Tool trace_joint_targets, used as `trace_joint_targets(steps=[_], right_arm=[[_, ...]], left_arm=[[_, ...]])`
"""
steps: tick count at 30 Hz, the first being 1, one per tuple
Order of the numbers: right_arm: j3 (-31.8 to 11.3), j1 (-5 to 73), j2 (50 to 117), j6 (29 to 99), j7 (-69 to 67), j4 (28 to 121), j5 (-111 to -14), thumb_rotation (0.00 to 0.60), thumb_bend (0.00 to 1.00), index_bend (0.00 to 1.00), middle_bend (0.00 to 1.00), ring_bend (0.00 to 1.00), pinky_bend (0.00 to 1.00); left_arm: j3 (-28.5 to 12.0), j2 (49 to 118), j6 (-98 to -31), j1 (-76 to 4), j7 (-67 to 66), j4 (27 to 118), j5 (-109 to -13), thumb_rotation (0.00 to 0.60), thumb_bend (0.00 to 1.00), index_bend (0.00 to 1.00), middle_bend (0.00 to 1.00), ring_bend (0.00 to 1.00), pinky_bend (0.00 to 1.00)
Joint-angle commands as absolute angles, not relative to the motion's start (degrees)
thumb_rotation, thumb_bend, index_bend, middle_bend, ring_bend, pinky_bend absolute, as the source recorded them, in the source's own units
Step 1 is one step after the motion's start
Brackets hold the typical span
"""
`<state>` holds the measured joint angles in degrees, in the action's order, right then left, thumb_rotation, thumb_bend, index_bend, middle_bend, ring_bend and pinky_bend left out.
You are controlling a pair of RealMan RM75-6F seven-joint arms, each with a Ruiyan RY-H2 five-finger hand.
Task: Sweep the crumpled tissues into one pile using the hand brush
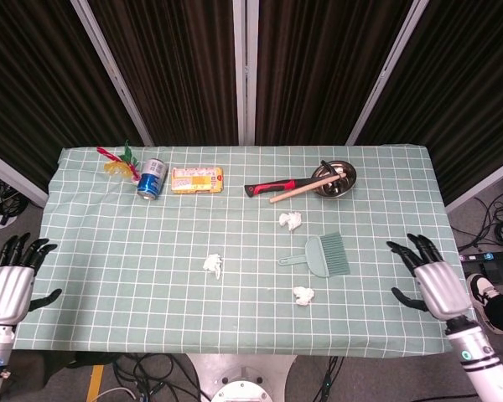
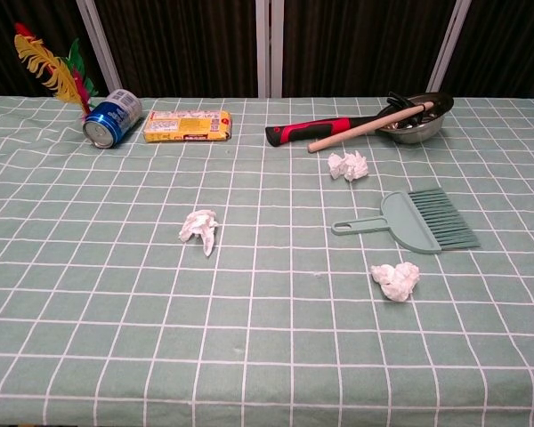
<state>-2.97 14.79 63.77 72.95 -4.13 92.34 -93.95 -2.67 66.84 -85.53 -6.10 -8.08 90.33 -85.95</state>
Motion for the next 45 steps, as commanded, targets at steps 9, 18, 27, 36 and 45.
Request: trace_joint_targets(steps=[9,18,27,36,45], right_arm=[[-8.9,34.8,81.3,48.8,1.1,82.4,-86.2,0.600,0.16,0.29,0.35,0.00,0.05],[-9.1,38.8,91.1,46.9,7.5,73.5,-82.2,0.600,0.16,0.32,0.35,0.00,0.05],[-7.2,38.8,96.5,51.1,12.8,67.8,-82.5,0.600,0.16,0.37,0.40,0.03,0.05],[-5.8,37.9,100.0,53.8,16.2,64.8,-82.1,0.600,0.20,0.42,0.44,0.06,0.05],[-5.3,37.9,101.1,54.1,16.7,62.9,-81.6,0.600,0.22,0.44,0.44,0.06,0.05]], left_arm=[[-2.1,66.4,-85.8,-5.6,-7.4,90.7,-86.2,0.600,0.00,0.21,0.16,0.05,0.07],[-1.9,66.3,-85.3,-5.5,-6.2,90.6,-86.0,0.600,0.00,0.21,0.16,0.05,0.07],[-2.0,66.8,-84.8,-5.8,-5.5,89.9,-86.0,0.600,0.00,0.21,0.16,0.05,0.07],[-1.8,67.3,-85.0,-5.6,-4.4,88.9,-86.2,0.600,0.00,0.21,0.16,0.05,0.07],[-1.6,67.7,-85.1,-5.3,-3.5,88.2,-86.1,0.600,0.00,0.21,0.16,0.05,0.07]])
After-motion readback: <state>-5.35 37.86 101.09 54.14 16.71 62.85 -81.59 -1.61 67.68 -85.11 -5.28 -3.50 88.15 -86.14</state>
